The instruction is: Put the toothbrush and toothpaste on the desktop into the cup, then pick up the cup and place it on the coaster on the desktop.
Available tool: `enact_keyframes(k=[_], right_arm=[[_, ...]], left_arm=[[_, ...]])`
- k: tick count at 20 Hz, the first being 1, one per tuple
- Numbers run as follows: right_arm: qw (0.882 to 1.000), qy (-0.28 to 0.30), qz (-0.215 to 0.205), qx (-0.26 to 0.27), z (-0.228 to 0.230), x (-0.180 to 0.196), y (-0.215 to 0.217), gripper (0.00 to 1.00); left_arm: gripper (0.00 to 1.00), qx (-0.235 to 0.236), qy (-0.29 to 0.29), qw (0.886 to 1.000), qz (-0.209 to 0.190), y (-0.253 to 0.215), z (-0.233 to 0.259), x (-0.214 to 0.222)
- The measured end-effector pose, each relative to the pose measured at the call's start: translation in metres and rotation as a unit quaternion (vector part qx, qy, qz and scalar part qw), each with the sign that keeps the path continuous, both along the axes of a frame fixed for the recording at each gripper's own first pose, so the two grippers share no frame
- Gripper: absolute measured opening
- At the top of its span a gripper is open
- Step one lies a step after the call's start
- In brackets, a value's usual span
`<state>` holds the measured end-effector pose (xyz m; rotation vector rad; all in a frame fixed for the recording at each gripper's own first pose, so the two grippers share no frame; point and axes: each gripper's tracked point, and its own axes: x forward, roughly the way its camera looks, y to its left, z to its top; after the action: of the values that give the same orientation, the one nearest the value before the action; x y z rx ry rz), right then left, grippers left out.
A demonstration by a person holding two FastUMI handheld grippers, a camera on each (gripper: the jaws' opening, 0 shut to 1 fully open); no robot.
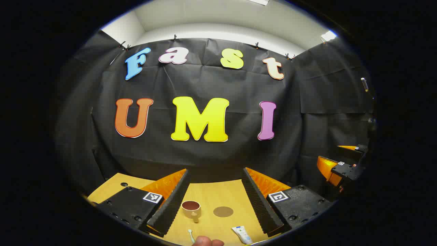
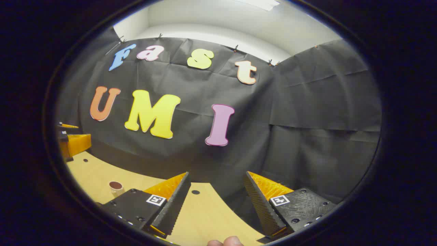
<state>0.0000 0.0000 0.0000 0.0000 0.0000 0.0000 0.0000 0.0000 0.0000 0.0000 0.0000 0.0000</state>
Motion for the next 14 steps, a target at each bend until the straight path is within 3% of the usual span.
enact_keyframes(k=[1,2,7,14], right_arm=[[1.0,0.004,-0.009,-0.004,-0.004,-0.005,-0.011,0.95],[1.0,0.008,-0.019,-0.007,-0.01,-0.009,-0.023,0.93],[0.998,0.022,-0.052,-0.022,-0.023,-0.031,-0.059,0.95],[0.999,0.031,-0.005,0.009,-0.022,-0.06,-0.015,0.97]], left_arm=[[0.89,0.0,-0.001,1.0,-0.006,-0.005,-0.001,0.0],[0.96,0.001,-0.004,1.0,-0.011,-0.01,0.0,0.0],[0.96,0.006,-0.01,0.999,-0.031,-0.023,0.001,-0.004],[0.96,0.005,-0.014,1.0,-0.025,-0.02,0.003,-0.02]])
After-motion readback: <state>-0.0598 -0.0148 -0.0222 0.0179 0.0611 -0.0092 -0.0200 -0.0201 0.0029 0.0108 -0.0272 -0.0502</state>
